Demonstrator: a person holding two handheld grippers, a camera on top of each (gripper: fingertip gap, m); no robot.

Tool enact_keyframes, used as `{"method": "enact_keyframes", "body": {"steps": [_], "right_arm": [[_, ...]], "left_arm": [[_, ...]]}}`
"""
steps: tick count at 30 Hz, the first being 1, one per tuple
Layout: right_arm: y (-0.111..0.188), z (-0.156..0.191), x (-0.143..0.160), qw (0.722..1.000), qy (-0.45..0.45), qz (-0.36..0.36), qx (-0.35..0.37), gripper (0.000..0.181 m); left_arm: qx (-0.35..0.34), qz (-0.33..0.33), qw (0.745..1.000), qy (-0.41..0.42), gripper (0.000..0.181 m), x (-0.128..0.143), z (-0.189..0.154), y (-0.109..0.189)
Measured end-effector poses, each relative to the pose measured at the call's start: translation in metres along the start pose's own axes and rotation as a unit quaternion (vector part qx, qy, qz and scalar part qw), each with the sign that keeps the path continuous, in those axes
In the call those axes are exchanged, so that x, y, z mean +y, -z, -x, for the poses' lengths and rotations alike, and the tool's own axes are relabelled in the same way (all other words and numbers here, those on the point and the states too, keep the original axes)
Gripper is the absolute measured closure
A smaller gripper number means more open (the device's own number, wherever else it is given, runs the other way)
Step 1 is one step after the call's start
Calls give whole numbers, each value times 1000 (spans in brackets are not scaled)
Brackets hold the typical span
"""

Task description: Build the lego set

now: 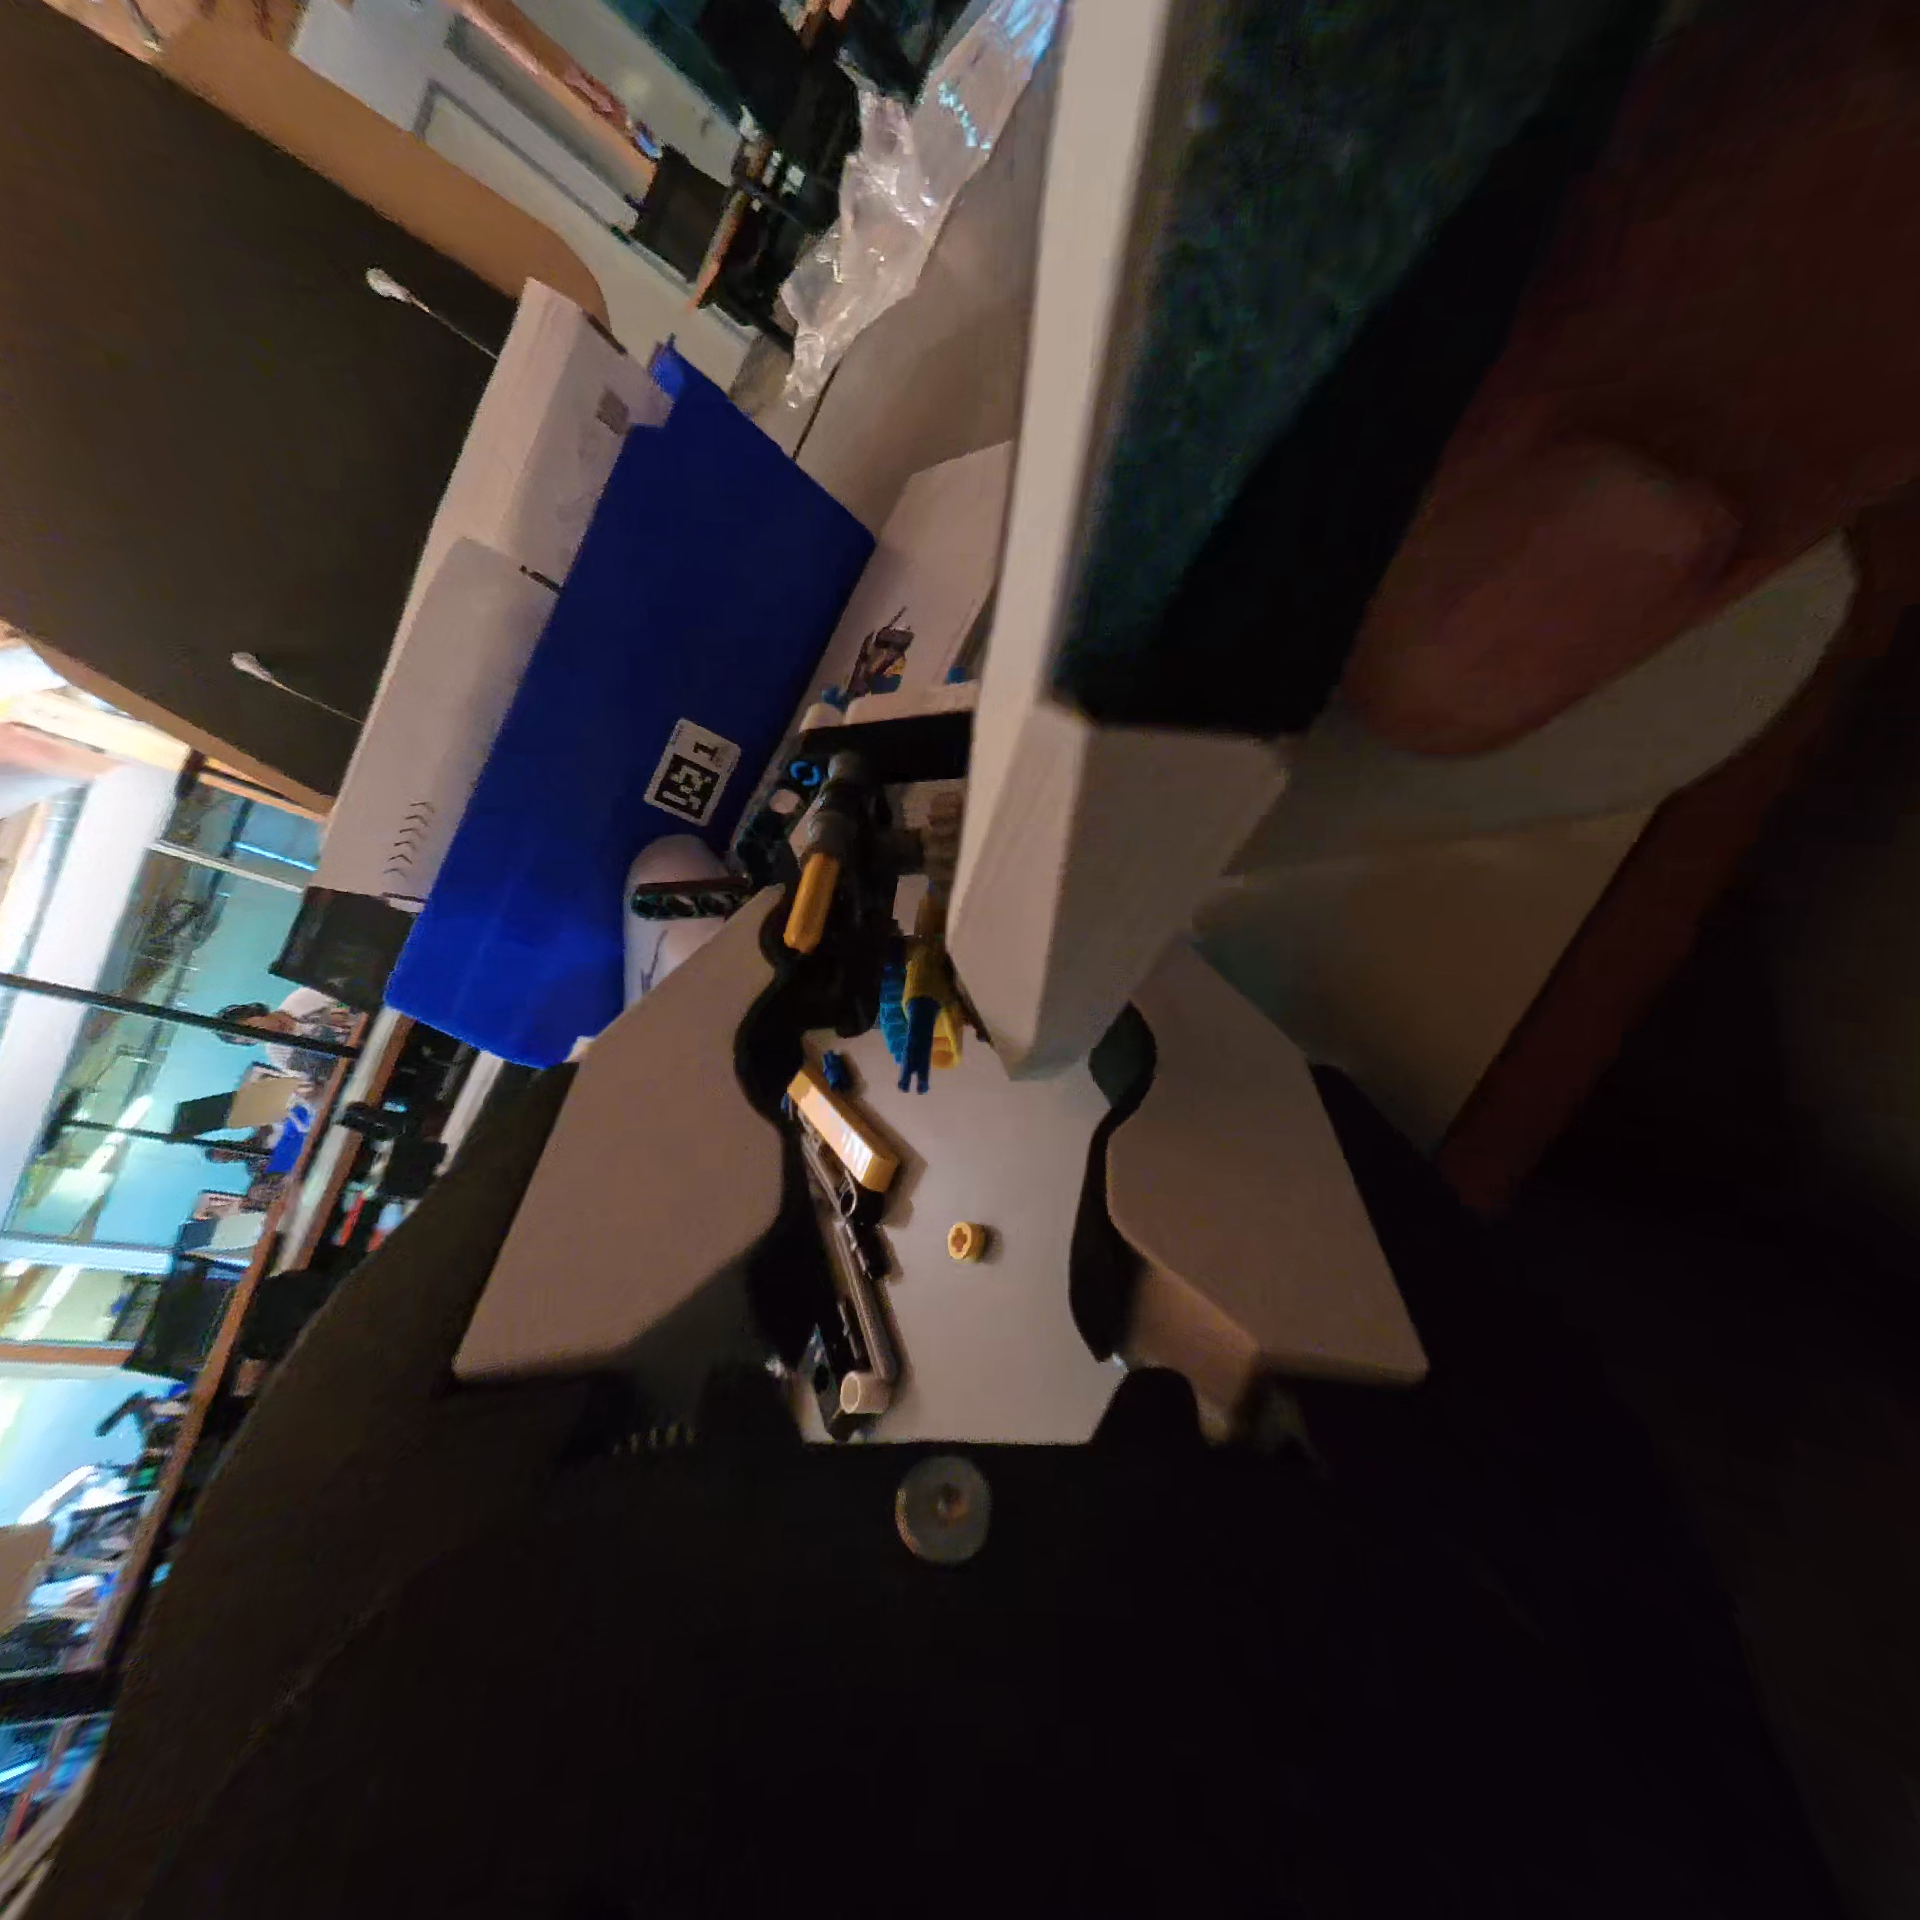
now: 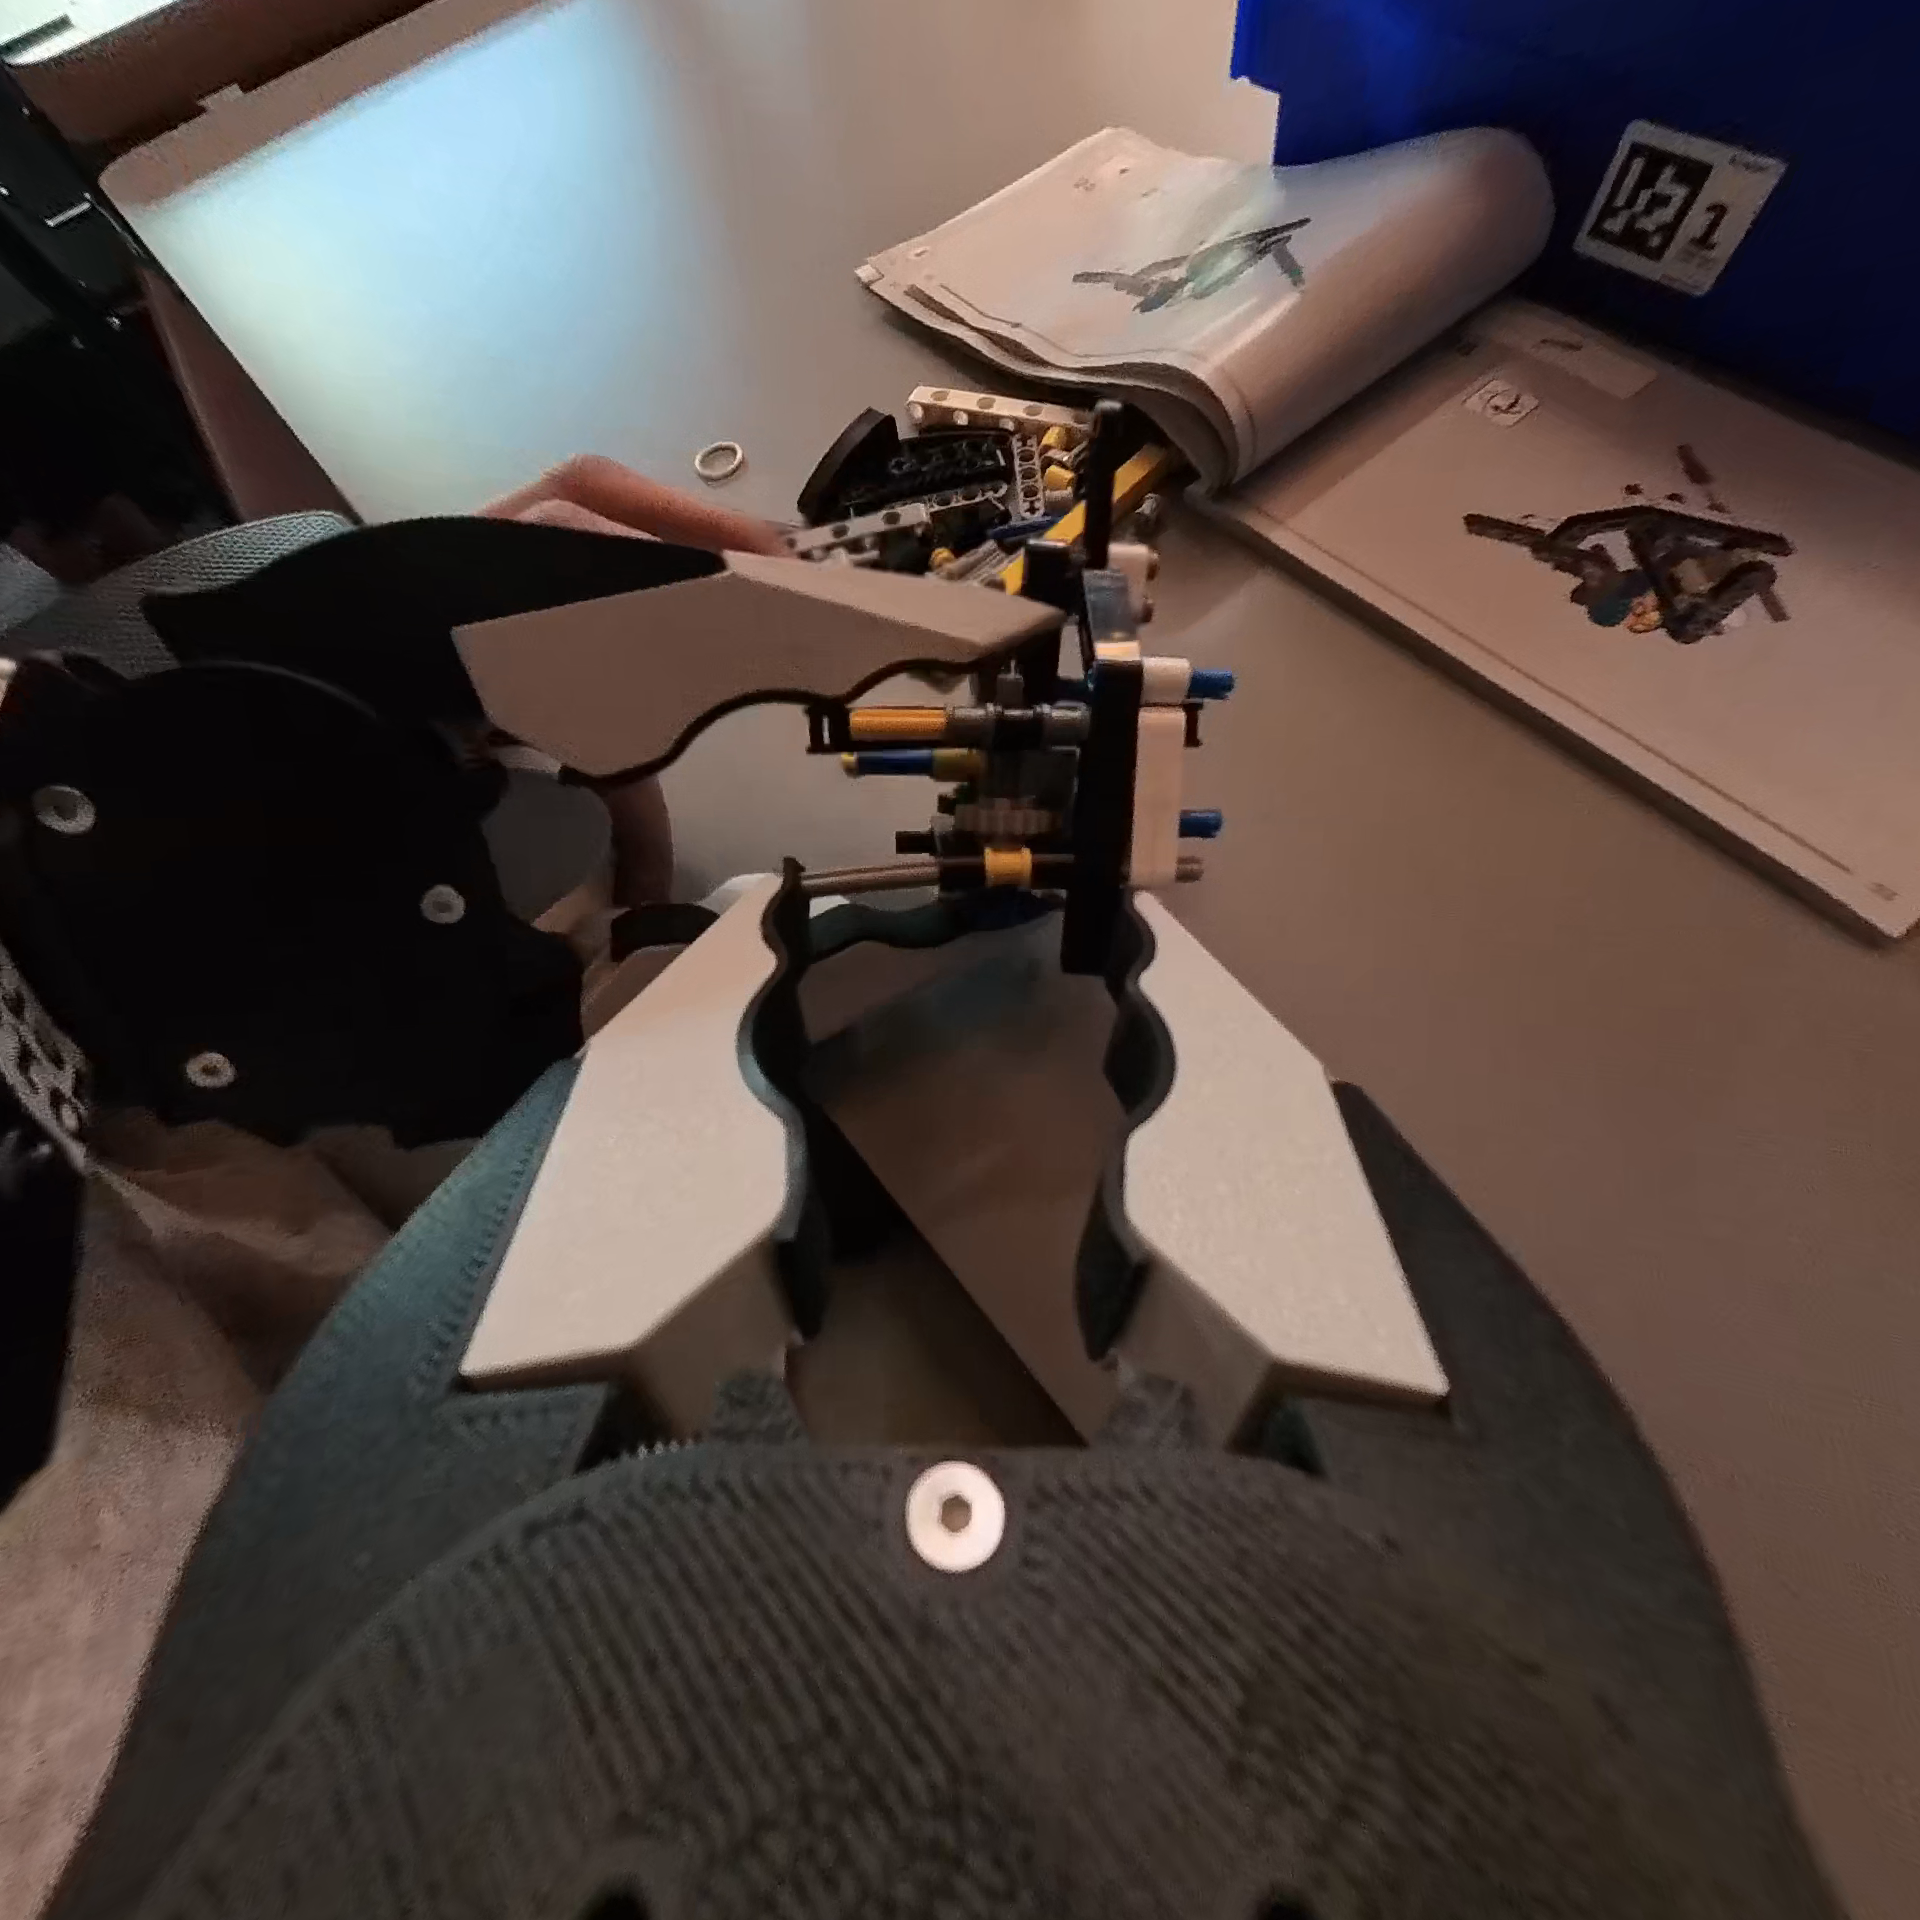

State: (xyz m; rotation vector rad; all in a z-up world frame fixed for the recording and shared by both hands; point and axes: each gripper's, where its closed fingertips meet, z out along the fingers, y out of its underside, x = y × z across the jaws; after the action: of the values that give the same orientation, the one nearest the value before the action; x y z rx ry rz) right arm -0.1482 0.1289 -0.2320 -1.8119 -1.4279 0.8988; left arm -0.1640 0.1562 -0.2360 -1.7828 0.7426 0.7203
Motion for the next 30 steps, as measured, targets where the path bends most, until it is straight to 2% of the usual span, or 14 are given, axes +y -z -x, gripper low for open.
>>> {"method": "enact_keyframes", "body": {"steps": [16,21,26,30], "right_arm": [[1,-5,-3,998,-30,-31,-36,123],[3,-10,-3,998,-30,-32,-35,123],[10,-14,-5,999,-24,-26,-41,123],[15,-15,-7,999,10,-3,-46,123]], "left_arm": [[32,-4,999,15,120,0,-1,1],[51,11,999,-4,104,6,1,4],[84,31,996,-6,100,22,6,20],[139,39,989,-10,80,35,17,33]]}}
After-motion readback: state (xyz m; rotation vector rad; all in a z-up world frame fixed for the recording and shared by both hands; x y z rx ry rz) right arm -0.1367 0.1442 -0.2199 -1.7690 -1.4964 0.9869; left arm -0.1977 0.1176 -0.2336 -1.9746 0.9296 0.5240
